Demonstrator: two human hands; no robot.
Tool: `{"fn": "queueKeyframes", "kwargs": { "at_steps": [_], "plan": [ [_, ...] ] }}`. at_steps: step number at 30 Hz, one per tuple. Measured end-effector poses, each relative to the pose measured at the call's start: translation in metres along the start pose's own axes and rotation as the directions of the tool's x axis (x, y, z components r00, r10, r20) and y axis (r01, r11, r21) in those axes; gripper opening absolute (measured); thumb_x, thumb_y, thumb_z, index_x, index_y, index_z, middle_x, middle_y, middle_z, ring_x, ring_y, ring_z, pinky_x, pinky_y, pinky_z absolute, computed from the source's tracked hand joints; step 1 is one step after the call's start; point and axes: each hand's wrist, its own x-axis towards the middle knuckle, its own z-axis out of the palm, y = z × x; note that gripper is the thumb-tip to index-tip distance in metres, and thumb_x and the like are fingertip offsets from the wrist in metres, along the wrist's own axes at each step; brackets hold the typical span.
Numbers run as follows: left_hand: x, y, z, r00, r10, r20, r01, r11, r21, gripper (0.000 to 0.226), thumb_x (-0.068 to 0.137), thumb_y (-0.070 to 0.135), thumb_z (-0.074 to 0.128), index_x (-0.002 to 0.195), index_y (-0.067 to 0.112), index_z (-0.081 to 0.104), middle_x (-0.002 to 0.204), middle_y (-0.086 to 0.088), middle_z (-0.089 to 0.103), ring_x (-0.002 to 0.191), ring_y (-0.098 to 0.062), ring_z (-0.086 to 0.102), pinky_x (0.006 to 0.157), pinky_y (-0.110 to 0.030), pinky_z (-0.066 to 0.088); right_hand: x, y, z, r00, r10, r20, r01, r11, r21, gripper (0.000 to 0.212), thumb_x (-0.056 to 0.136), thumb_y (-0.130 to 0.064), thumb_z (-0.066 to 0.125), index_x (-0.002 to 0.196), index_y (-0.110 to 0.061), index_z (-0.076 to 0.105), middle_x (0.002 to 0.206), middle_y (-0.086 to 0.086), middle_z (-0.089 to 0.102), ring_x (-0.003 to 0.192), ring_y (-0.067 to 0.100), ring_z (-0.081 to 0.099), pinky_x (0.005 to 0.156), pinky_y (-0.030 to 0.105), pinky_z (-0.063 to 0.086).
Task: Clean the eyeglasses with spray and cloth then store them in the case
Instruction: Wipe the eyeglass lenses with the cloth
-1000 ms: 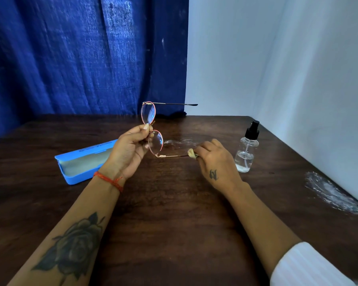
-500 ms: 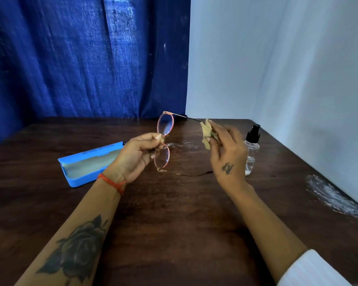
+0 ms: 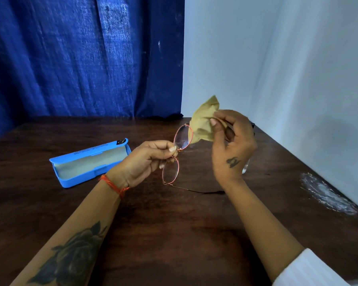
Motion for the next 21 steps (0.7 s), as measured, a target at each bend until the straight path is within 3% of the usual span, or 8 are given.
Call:
{"fn": "queueKeyframes", "kwargs": {
  "at_steps": [2,5,8,13,17,21],
  "plan": [
    [0.000,-0.002,0.003,0.999,-0.003,0.042,0.002,1.000,0.019,0.017,0.074,0.008,0.058,0.087,-0.001,0.053,0.057,0.011,0.057,0.055,0.002,0.050,0.048,-0.012,0.031,-0.001,0.003,0.002,0.998,0.001,0.066,-0.001,1.000,-0.010,0.010,0.082,0.004,0.065,0.089,-0.002,0.069,0.093,0.002,0.064,0.089,0.017,0.062,0.079,0.036,0.054],
    [0.000,-0.004,0.003,0.999,-0.012,0.050,0.011,1.000,0.028,0.016,0.075,0.007,0.057,0.088,-0.002,0.054,0.059,0.011,0.058,0.057,0.002,0.052,0.048,-0.011,0.032,-0.008,0.005,0.005,0.949,-0.085,0.304,0.118,0.989,-0.089,0.020,0.085,0.004,0.058,0.100,-0.003,0.070,0.098,0.011,0.069,0.094,0.015,0.061,0.087,0.018,0.046],
    [-0.001,-0.003,-0.001,1.000,-0.023,0.012,0.022,0.999,0.032,0.019,0.073,0.012,0.058,0.086,-0.001,0.055,0.059,0.012,0.058,0.057,0.002,0.053,0.048,-0.012,0.032,-0.011,0.007,0.005,0.868,-0.133,0.478,0.214,0.970,-0.119,0.031,0.089,-0.010,0.049,0.116,-0.006,0.063,0.104,0.010,0.068,0.097,0.020,0.060,0.088,0.027,0.046],
    [0.000,-0.005,-0.004,1.000,-0.017,0.016,0.016,0.998,0.053,0.013,0.074,0.013,0.054,0.079,0.001,0.056,0.060,0.012,0.058,0.057,0.002,0.051,0.049,-0.011,0.033,-0.011,0.021,-0.001,0.858,-0.103,0.504,0.248,0.942,-0.228,0.025,0.089,-0.013,0.055,0.111,-0.010,0.067,0.097,0.006,0.069,0.089,0.021,0.062,0.083,0.028,0.043],
    [0.000,-0.004,-0.013,0.998,0.022,-0.052,-0.022,1.000,0.000,0.007,0.074,0.011,0.053,0.073,0.006,0.058,0.060,0.011,0.057,0.055,0.001,0.049,0.047,-0.010,0.034,-0.009,0.031,-0.005,0.867,-0.064,0.495,0.229,0.933,-0.279,0.019,0.088,-0.010,0.059,0.103,-0.006,0.069,0.092,0.010,0.070,0.083,0.026,0.064,0.076,0.039,0.050],
    [-0.001,-0.001,-0.019,0.994,0.042,-0.099,-0.044,0.999,-0.012,0.004,0.074,0.007,0.059,0.075,0.004,0.057,0.060,0.009,0.057,0.054,0.000,0.048,0.046,-0.010,0.034,-0.009,0.034,-0.009,0.868,-0.040,0.495,0.251,0.895,-0.368,0.018,0.088,-0.013,0.056,0.095,-0.003,0.070,0.083,0.013,0.069,0.070,0.029,0.062,0.063,0.034,0.049]
  ]
}}
